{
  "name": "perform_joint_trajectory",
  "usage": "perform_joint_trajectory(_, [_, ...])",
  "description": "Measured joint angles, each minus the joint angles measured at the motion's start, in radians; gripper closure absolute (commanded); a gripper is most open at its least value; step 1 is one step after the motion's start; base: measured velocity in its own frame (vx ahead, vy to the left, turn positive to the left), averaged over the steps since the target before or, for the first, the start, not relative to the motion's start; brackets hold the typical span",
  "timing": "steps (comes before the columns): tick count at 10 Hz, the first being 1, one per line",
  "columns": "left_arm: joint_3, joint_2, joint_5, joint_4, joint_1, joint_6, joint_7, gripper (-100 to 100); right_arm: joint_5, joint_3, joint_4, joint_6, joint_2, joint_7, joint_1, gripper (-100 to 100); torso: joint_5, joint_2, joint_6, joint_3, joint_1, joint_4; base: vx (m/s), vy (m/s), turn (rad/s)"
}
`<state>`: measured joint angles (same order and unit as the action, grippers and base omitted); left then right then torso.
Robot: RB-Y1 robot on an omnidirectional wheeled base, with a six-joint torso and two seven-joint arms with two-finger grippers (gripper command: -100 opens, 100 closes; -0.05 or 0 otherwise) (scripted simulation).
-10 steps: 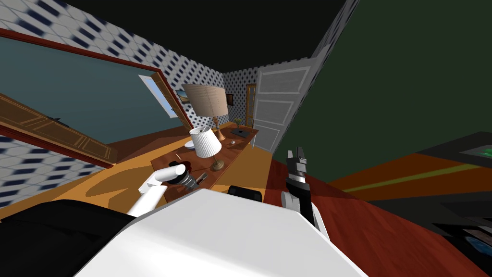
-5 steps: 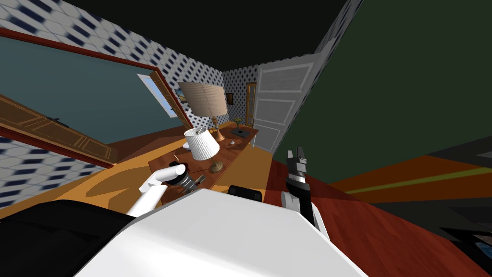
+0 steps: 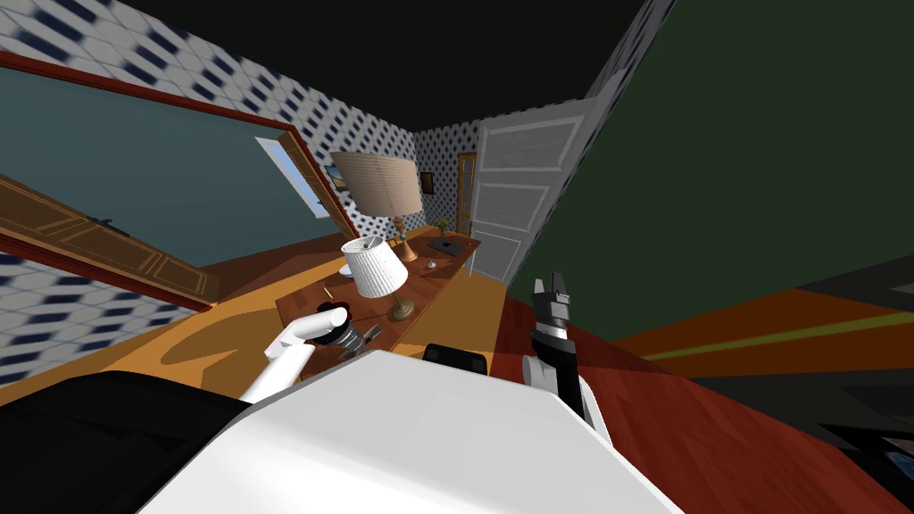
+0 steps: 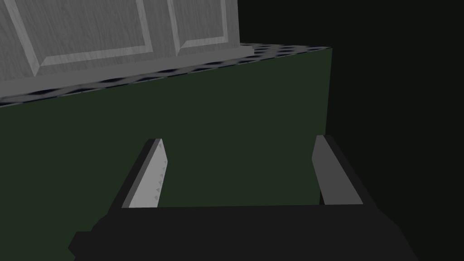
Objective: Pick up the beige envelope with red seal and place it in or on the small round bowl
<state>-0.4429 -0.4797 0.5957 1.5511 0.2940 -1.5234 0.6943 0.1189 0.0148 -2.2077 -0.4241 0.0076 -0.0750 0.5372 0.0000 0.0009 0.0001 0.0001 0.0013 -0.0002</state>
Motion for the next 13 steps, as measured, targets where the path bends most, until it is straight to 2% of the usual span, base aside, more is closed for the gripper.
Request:
perform_joint_trajectory(3, [-0.001, -0.001, 0.000, 0.000, 0.000, 0.001, 0.000, 100, 0.000, 0.000, 0.000, 0.000, 0.000, 0.000, 0.000, 0, 0.001, 0.000, 0.000, 0.000, 0.000, 0.000, 0.000, 0.000, 0.000])
perform_joint_trajectory(4, [-0.001, -0.001, 0.000, 0.000, 0.000, 0.001, 0.000, 0, 0.000, 0.000, 0.000, 0.000, 0.000, 0.000, 0.000, 0, 0.001, 0.000, 0.000, 0.000, 0.000, 0.000, 0.000, 0.000, 0.000])
perform_joint_trajectory(5, [-0.001, -0.001, 0.000, 0.000, 0.000, 0.001, 0.000, 100, 0.000, 0.000, 0.000, 0.000, 0.000, 0.000, 0.000, 0, 0.001, 0.000, 0.000, 0.000, 0.000, 0.000, 0.000, 0.000, 0.000])
perform_joint_trajectory(8, [-0.013, -0.017, 0.018, 0.047, 0.008, -0.046, 0.018, 100, 0.000, 0.000, 0.000, 0.000, 0.000, 0.000, 0.000, 0, 0.000, 0.001, 0.000, 0.000, 0.000, 0.000, -0.005, 0.000, -0.004])
perform_joint_trajectory(9, [-0.014, -0.018, 0.019, 0.049, 0.008, -0.049, 0.019, 0, 0.000, 0.000, 0.000, 0.000, 0.000, 0.000, 0.000, 0, 0.001, 0.000, 0.000, 0.000, 0.000, 0.000, 0.000, 0.000, 0.000])
perform_joint_trajectory(10, [-0.014, -0.017, 0.019, 0.049, 0.008, -0.049, 0.019, 100, 0.000, 0.000, 0.000, 0.000, 0.000, 0.000, 0.000, 0, 0.001, 0.000, 0.000, 0.000, 0.000, 0.000, -0.053, 0.017, -0.057])
perform_joint_trajectory(13, [0.002, -0.070, 0.074, 0.005, 0.007, -0.046, 0.001, 100, 0.000, 0.000, 0.000, 0.000, 0.000, 0.000, 0.000, 0, 0.001, 0.007, -0.001, 0.004, 0.004, 0.001, -0.103, 0.038, -0.031])
